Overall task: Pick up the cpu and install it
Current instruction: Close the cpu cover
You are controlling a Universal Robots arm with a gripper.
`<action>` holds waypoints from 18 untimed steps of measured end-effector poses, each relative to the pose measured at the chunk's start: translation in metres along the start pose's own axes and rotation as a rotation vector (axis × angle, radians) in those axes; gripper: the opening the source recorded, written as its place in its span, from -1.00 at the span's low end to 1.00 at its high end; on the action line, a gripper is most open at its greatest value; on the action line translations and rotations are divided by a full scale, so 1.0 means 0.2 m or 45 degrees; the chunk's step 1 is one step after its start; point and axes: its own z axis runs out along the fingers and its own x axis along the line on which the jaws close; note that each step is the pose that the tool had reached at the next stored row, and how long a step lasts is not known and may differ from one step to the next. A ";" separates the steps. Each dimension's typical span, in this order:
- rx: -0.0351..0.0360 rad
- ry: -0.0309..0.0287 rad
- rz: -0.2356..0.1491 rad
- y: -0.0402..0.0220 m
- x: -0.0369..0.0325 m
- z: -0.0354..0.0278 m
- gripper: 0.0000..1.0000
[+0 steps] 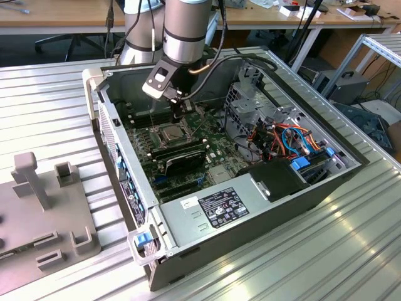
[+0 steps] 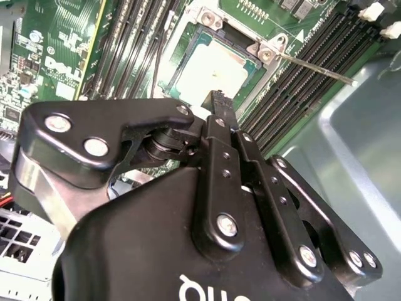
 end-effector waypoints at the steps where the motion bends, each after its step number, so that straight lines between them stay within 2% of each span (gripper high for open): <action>1: -0.0001 0.0001 0.000 0.000 0.000 -0.002 -0.79; 18: -0.0001 0.0002 0.000 0.001 0.000 -0.013 -0.79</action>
